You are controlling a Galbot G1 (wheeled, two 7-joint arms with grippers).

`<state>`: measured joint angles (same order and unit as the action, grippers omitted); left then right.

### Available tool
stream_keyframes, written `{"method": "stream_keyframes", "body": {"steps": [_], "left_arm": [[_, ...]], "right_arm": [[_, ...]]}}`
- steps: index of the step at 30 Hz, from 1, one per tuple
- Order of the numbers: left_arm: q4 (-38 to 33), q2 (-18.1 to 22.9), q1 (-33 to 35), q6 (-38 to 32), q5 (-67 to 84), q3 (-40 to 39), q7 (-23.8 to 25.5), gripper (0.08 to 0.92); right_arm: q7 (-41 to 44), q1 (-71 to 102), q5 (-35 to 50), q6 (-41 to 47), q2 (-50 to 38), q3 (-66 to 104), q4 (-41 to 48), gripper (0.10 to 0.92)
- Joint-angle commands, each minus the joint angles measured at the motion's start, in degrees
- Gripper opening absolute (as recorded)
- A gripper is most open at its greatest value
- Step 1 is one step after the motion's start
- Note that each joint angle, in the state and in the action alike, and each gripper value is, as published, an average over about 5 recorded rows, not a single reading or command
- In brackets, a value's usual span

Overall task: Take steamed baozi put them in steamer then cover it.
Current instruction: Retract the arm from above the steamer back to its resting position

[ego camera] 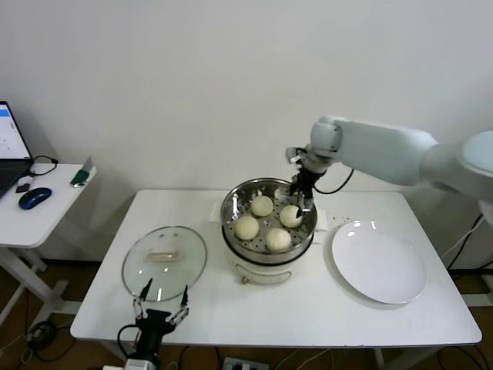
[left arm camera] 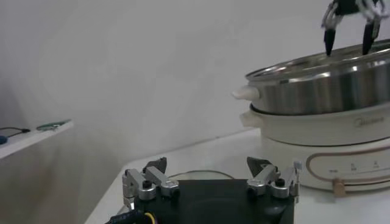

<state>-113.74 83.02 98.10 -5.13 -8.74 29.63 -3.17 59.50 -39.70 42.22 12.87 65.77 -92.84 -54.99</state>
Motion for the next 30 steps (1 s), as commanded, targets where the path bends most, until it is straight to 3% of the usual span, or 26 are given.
{"method": "stream_keyframes", "body": {"steps": [1,8,18,24,30], "left_arm": [[0.25,0.22,-0.55,0.18,-0.11,0.24,-0.12,0.823],[0.27,1.70,-0.98,0.39,-1.44,0.39,-0.45,0.823],[-0.63,1.33,0.66,-1.32,-4.48,1.85,-0.88,0.823],[-1.52,1.10,1.13,-2.05,-6.50,2.19,-0.97,0.823],[-2.63,1.01,1.12,-1.54,-9.74,2.09,-1.07,0.823]], "right_arm": [[-12.38,-2.92,3.77,-8.54,-15.03,6.85,-9.29,0.823],[-29.28,5.37,6.33,-14.00,-28.88,15.26,-18.41,0.823],[-40.01,35.58,5.27,-19.19,-42.91,47.74,-26.42,0.823],[-46.06,57.45,3.60,-21.19,-45.16,67.75,-31.21,0.823],[-47.95,83.36,0.90,-20.32,-38.98,96.75,-34.60,0.823]]}}
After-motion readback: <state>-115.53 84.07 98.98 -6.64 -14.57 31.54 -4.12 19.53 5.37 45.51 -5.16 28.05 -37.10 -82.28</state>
